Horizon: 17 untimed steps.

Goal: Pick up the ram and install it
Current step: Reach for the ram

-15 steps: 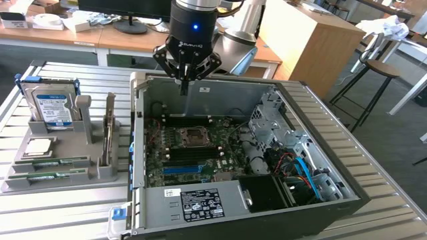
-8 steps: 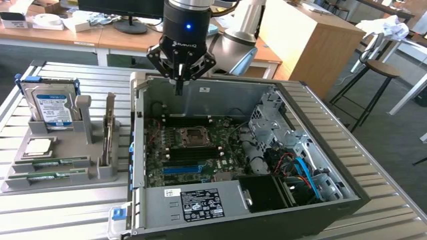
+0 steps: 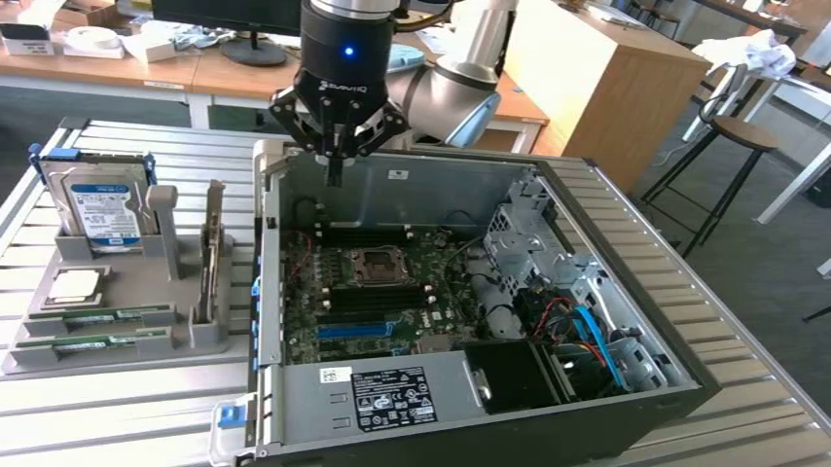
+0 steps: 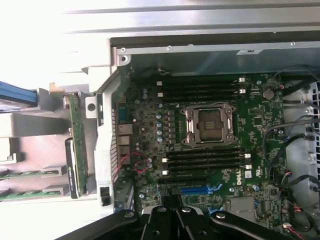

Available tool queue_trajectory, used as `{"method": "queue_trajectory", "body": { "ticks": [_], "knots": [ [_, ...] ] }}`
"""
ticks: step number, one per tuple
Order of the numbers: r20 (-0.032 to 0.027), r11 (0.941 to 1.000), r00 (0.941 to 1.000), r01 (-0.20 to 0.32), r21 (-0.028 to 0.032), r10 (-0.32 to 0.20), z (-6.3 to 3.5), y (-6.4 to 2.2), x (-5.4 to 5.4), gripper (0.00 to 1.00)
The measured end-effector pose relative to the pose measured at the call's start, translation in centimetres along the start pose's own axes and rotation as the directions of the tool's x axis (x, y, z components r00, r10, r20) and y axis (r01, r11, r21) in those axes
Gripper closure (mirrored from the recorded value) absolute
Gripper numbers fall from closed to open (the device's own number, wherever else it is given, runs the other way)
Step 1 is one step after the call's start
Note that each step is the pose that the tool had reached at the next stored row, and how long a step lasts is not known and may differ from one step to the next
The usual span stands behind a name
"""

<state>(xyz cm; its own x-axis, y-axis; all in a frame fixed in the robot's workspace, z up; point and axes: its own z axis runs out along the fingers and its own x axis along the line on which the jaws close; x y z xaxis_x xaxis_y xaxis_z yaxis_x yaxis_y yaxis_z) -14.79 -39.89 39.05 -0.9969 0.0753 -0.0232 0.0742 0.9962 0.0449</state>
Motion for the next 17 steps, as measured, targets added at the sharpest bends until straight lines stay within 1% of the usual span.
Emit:
{"method": "queue_trajectory", "body": {
  "ticks": [3, 6, 17],
  "knots": [
    [0.0, 1.0, 1.0, 0.0, -0.0001, 0.0, 0.03, -0.05, 0.6, 0.9],
    [0.0001, 1.0, 1.0, 0.0, -0.0001, 0.0, 0.03, -0.13, 1.7, 0.9],
    [0.0002, 1.0, 1.0, 0.0, -0.0003, 0.0, 0.05, -0.46, 6.0, 0.9]
  ]
}}
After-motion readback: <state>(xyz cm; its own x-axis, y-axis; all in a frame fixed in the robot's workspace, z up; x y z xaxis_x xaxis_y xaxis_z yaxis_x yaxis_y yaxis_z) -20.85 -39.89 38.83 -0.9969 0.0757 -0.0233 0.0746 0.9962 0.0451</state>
